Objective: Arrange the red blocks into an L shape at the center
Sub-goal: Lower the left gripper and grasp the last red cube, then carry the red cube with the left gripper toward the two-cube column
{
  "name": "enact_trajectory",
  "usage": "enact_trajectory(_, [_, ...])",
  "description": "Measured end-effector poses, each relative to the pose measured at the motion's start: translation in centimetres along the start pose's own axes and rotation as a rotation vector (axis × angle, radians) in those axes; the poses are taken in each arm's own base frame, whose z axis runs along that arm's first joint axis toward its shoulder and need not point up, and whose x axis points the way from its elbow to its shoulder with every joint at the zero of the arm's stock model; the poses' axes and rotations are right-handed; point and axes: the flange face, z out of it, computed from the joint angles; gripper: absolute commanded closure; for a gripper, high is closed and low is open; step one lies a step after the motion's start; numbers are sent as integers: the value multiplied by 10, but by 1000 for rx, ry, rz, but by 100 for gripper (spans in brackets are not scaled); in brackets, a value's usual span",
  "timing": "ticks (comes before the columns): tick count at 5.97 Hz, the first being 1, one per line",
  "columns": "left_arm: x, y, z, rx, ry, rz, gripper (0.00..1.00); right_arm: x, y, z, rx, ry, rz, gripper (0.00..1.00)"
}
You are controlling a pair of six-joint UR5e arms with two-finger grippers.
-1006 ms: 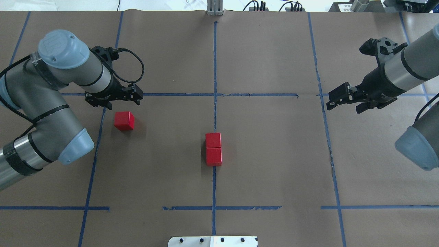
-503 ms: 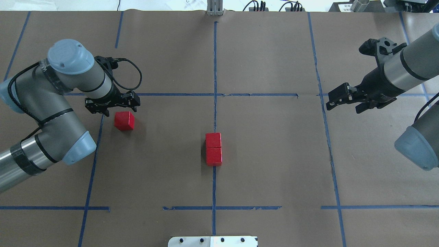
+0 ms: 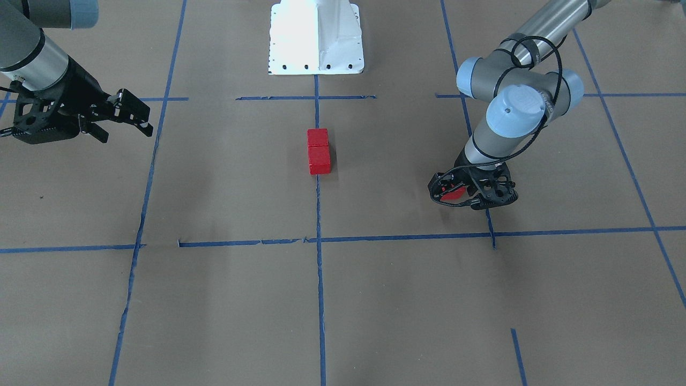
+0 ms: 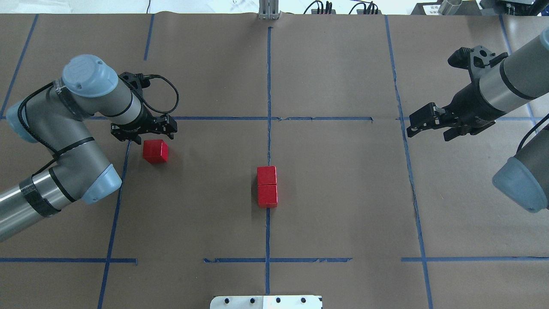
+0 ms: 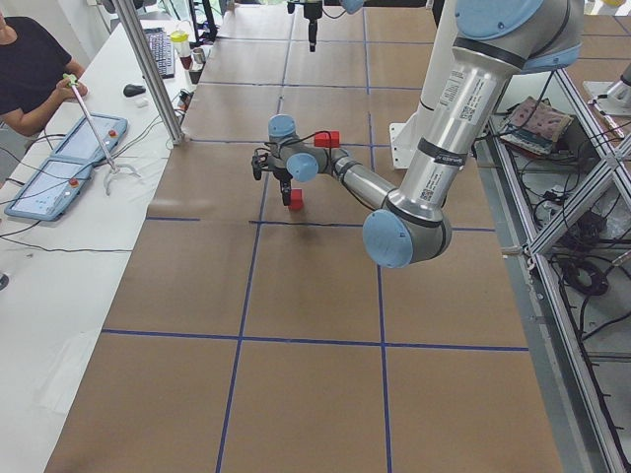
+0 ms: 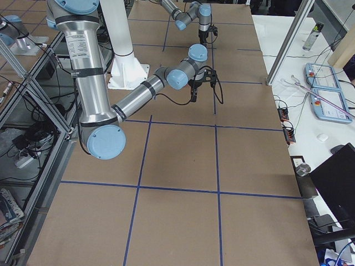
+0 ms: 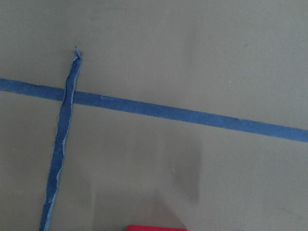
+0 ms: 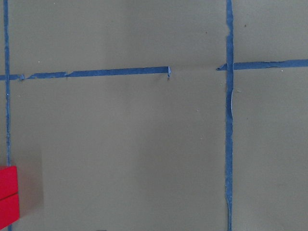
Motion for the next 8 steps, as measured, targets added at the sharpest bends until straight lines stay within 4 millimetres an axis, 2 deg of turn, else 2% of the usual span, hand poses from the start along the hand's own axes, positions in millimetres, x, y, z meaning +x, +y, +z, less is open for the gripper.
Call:
enact_trajectory(2, [1, 4, 4, -8, -5, 3, 11, -1, 0, 0, 0, -2, -2, 0])
enact_trajectory(3, [2, 9, 6, -17, -7, 7, 15, -1, 0, 1, -2, -1, -2, 0])
enact_trajectory(4, [0, 13, 8, -38, -2, 6, 73, -1, 0, 2, -3, 0, -2, 0])
enact_trajectory(5, [-2, 17, 8, -64, 6, 5, 92, -1, -1, 2, -4, 0, -2, 0])
enact_trajectory(6, [-2, 19, 8, -73, 10, 6, 100, 0, -1, 4, -6, 2, 0, 0])
enact_trajectory(7, [5, 22, 1, -71, 22, 8, 100, 1, -2, 6, -9, 5, 3, 0])
enact_trajectory(8, [28, 26, -18, -60, 31, -60, 100, 1, -3, 7, -10, 6, 4, 0])
